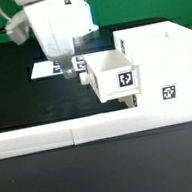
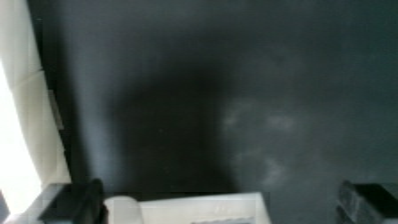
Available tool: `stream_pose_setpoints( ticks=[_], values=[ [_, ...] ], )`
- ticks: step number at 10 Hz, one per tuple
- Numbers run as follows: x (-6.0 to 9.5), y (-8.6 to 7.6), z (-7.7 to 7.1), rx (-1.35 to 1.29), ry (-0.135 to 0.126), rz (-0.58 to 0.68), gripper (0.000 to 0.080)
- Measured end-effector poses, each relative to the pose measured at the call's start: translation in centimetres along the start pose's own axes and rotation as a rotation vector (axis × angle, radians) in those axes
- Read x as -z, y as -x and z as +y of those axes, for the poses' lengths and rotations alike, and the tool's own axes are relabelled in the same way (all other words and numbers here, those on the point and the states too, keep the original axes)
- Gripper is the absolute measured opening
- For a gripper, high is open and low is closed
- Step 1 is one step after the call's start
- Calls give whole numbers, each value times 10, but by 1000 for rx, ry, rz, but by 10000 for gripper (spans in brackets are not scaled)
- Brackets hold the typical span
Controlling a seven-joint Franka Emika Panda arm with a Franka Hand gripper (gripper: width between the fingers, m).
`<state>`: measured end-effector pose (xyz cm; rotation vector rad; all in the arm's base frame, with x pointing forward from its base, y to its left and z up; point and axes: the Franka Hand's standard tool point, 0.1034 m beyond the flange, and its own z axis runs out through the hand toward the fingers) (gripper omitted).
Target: Assemble drawer
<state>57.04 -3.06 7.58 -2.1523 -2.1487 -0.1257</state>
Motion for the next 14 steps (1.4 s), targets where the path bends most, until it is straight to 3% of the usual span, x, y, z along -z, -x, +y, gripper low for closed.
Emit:
stream_pose_setpoints(
  ticks=[4,7,11,12,14],
  values=[
    [-1,-6,3,-35,2,-3,649],
    [-5,-27,10,-65,1,5,649],
    [-6,-44,10,-90,-27,-4,649],
    [-6,-43,9,-87,-23,-4,649],
    [-4,-21,7,-82,-26,-8,649]
  ],
)
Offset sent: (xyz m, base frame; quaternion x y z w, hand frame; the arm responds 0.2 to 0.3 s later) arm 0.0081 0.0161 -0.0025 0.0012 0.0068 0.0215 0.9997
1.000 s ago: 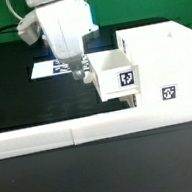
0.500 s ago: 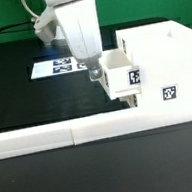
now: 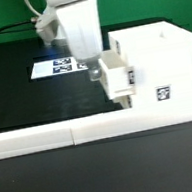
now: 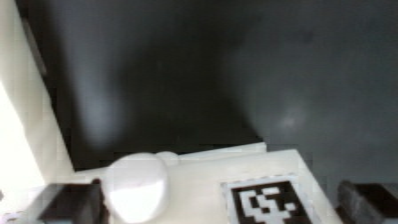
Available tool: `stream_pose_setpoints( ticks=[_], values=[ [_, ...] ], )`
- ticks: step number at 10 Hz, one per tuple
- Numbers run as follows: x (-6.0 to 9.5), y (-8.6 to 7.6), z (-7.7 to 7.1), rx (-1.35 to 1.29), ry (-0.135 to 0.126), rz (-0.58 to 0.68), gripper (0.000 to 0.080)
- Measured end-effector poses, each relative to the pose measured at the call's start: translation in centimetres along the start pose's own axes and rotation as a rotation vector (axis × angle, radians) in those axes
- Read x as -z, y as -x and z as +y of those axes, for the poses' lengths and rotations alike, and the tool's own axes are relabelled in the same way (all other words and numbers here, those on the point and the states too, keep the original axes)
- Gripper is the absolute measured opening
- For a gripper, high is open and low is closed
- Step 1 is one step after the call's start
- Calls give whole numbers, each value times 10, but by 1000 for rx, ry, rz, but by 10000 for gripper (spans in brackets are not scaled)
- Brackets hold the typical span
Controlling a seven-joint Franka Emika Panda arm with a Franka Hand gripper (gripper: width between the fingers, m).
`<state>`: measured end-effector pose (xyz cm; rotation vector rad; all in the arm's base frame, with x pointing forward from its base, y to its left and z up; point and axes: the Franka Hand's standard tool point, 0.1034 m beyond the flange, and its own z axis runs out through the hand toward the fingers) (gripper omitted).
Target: Assemble drawer
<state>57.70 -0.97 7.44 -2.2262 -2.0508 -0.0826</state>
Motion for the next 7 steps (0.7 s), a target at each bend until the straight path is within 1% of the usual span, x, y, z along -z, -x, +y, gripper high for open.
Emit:
stream_pose_setpoints(
  ticks=[1,2,4,6,7],
  values=[
    [3,8,0,-12,4,-2,649],
    [6,12,-2,-18,5,-4,649],
    [5,14,-8,-25,-2,-5,649],
    [2,12,-10,-27,-7,-4,649],
    [2,16,-10,-31,-7,-5,649]
  ],
)
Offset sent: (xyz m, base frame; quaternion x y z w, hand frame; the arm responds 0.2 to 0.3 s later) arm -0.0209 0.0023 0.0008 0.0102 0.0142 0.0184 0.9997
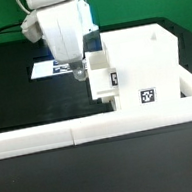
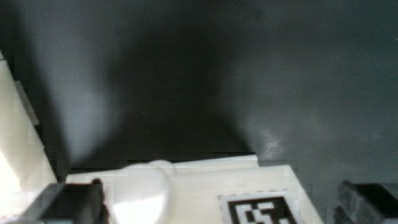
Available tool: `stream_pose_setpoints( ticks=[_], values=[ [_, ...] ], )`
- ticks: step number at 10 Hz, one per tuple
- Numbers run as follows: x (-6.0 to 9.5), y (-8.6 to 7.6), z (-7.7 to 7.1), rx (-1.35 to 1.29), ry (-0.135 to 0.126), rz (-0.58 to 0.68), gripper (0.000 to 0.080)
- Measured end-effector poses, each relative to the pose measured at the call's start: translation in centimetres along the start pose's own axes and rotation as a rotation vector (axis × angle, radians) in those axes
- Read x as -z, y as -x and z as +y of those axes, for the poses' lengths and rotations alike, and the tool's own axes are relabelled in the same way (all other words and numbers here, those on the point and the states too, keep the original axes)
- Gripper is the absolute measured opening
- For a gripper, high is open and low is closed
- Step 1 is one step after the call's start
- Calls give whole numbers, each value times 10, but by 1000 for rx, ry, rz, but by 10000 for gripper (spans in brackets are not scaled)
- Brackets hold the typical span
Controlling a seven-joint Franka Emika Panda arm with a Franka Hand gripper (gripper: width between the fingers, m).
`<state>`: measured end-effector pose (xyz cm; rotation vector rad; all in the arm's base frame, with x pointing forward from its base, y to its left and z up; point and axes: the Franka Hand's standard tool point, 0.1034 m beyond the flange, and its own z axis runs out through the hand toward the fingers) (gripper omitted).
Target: Assemble drawer
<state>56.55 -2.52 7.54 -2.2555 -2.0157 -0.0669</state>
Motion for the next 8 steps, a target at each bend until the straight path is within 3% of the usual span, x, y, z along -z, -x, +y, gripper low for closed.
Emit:
stream_pose_setpoints(
  ticks=[5,6,8],
  values=[
    [16,30,5,-26,23,-9,649],
    [13,31,2,-30,18,-9,649],
    [2,16,-10,-11,3,-4,649]
  ],
)
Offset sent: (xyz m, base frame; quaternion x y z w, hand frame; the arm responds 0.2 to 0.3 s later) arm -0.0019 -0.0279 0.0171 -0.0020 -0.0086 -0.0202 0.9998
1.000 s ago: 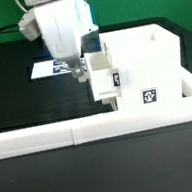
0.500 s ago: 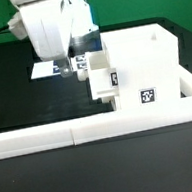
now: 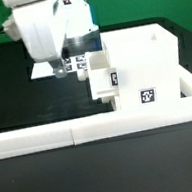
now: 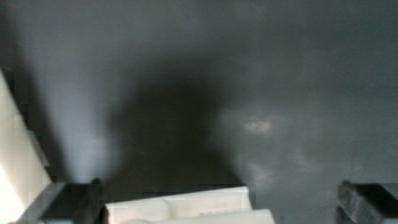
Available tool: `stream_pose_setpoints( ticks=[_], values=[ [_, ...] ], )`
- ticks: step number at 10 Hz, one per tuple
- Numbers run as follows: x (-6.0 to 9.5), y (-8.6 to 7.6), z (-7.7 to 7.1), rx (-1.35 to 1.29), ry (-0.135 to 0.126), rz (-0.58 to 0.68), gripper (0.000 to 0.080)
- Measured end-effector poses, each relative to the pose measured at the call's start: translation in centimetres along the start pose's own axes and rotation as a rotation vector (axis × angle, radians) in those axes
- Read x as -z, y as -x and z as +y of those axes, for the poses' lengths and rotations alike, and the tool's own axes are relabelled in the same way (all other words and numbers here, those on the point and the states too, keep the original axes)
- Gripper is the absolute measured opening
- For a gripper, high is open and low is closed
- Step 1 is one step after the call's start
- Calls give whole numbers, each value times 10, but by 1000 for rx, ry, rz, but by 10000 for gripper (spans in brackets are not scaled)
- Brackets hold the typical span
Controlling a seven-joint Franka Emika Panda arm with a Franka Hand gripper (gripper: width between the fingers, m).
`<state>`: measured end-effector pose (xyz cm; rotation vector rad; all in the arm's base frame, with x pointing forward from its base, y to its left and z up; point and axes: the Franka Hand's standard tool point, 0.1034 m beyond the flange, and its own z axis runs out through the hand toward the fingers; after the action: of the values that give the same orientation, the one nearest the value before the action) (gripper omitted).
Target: Assemble drawer
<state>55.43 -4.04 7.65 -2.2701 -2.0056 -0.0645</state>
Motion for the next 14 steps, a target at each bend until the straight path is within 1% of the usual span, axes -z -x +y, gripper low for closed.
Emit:
stream_pose_setpoints(
  ticks=[2,3,5,6,7,8,9,10,11,12,13,14],
  values=[
    [-8,-16,-4,14,-10,4,649],
    [-11,-27,-5,26,-15,7,649],
    [-13,-46,-3,16,-16,11,649],
    [-13,-52,0,10,-13,12,649],
    [-12,-51,1,7,-10,12,649],
    [-9,-39,1,-16,-6,10,649],
    [-8,-23,-3,-55,1,7,649],
    [-9,-12,-10,-108,23,3,649],
    [-12,-7,-20,-148,54,-2,649],
    [-13,-5,-33,-160,92,-6,649],
    [-17,-3,-45,-159,93,-9,649],
    [-17,-3,-44,-160,89,-8,649]
  ],
)
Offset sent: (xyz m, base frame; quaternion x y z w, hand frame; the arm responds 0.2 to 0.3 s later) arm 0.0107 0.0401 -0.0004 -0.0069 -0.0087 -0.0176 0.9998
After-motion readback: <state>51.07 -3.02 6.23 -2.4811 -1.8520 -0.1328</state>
